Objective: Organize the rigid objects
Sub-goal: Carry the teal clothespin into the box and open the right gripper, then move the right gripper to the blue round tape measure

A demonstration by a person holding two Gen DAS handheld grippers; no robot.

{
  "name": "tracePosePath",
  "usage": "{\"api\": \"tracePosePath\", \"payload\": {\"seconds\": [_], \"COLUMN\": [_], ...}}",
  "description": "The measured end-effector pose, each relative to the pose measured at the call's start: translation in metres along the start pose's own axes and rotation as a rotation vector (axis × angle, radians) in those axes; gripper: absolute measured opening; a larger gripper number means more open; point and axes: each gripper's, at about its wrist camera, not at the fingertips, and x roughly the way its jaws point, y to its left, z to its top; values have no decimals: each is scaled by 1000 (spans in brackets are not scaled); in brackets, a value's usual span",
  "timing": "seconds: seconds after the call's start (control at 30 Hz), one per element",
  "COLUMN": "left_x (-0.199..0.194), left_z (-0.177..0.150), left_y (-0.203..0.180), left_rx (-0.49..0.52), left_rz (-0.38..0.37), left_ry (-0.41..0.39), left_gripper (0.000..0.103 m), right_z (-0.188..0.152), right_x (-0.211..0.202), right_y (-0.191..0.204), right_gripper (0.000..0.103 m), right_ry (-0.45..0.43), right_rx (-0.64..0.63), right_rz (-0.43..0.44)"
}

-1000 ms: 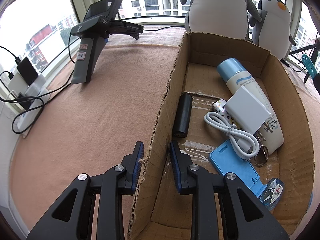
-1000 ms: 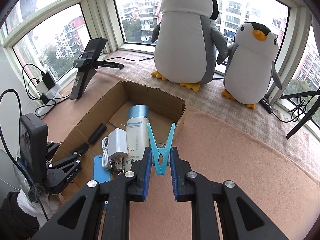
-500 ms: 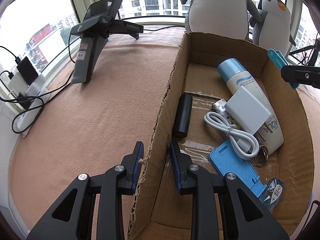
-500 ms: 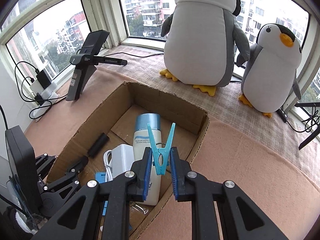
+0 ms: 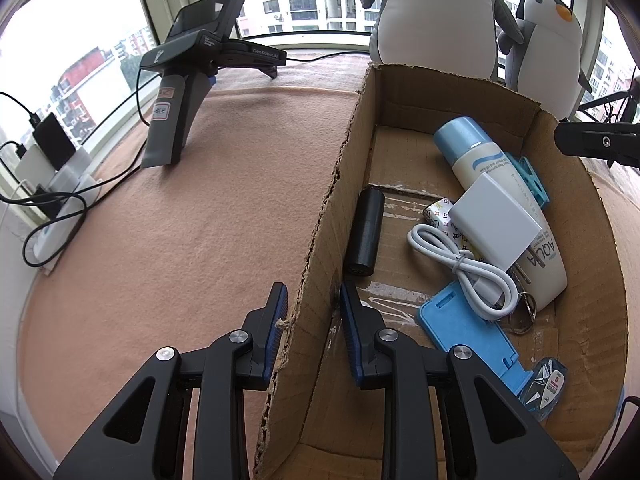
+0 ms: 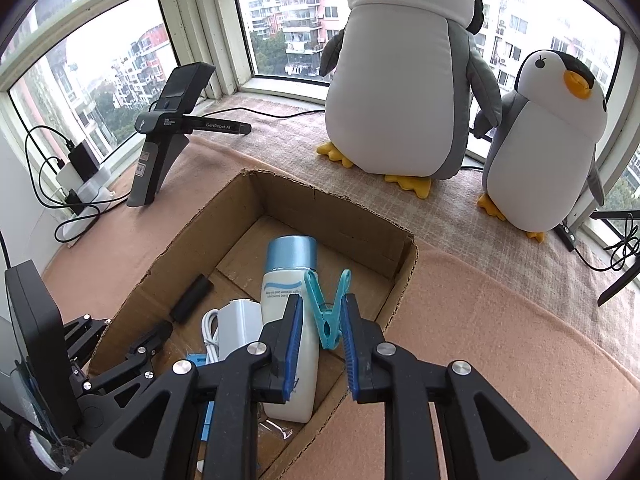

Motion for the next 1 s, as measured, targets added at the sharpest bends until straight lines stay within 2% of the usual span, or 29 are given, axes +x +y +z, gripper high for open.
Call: {"api": "tracePosePath", "payload": {"seconds": [0.1, 0.17, 0.2, 0.27, 0.43, 0.63, 1.0], "left_x": [0, 0, 0, 0, 0, 1, 0], "left_z": [0, 0, 0, -1, -1, -1, -1], "left_y": [0, 0, 0, 0, 0, -1, -1], "left_rx": [1, 0, 0, 0, 1, 2, 19], "left_rz": [1, 0, 0, 0, 0, -1, -10], "left_ry": [0, 0, 0, 0, 0, 0, 1], "left_gripper": [24, 24, 24, 24, 24, 24, 24], "right_z": [0, 0, 0, 0, 0, -2, -19], "right_x": [0, -1, -1, -4, -8, -22, -78], "right_y": [-1, -2, -2, -2, -2, -5, -11], "right_gripper": [25, 36, 46, 50, 56, 57, 59], "right_ry": [-1, -1, -4, -13, -15, -30, -76], "right_rx": [0, 4, 5, 3, -2, 13, 60], "right_rz": [-10, -16, -15, -20, -27, -27, -64]}}
